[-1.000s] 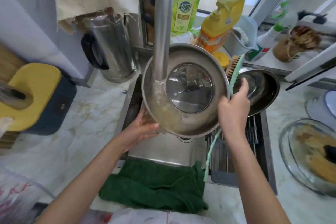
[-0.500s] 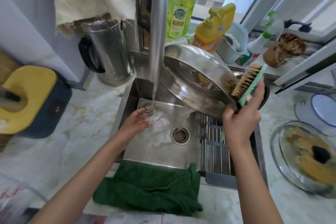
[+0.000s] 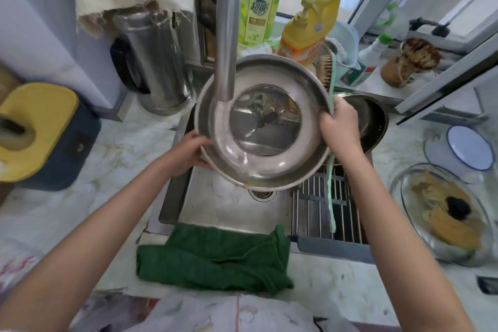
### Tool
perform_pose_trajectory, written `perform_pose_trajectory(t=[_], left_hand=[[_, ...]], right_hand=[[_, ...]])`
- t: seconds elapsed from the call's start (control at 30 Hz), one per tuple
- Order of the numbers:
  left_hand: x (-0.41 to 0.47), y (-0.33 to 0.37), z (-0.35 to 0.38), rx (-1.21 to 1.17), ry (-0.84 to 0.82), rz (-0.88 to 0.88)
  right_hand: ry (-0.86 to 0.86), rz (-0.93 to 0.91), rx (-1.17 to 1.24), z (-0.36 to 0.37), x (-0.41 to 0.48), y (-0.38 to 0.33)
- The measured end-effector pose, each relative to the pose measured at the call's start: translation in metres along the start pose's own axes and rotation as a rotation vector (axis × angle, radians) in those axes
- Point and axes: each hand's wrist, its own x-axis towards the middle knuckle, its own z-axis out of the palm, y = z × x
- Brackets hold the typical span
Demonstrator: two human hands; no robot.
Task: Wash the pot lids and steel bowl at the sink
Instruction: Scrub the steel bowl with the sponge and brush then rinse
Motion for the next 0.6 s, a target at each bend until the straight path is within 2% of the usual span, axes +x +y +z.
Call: perform_pose_trajectory(t=[0.1, 0.17, 0.23, 0.3, 0.37, 0.43, 0.5, 0.6], left_hand=[[-0.008, -0.003, -0.001, -0.005, -0.003, -0.07], [-0.012, -0.009, -0.003, -0.033, 0.064, -0.086], [-0.014, -0.019, -0.004, -0.088, 0.145, -0.089], [-0.017, -0.03, -0.007, -0.124, 0.197, -0.079], [-0.021, -0.038, -0.01, -0.163, 0.262, -0.068], [-0.023, -0.042, -0.011, -0.231, 0.322, -0.059], [-0.023, -0.043, -0.01, -0.29, 0.359, -0.039], [-0.023, -0.044, -0.009, -0.3, 0.43, 0.005]], right_hand=[[-0.105, 0.021, 0.062, 0.013, 0.013, 0.002], [-0.142, 0.074, 0.111, 0.024, 0.021, -0.002], [-0.084, 0.081, -0.007, 0.029, 0.027, -0.007], [0.062, 0.052, -0.114, 0.029, 0.026, -0.014], [0.101, -0.04, -0.07, 0.029, 0.013, -0.017], [0.024, -0.208, -0.082, 0.038, -0.009, -0.012], [-0.14, -0.306, -0.192, 0.058, -0.031, -0.006], [-0.38, -0.301, -0.59, 0.09, -0.047, 0.003]])
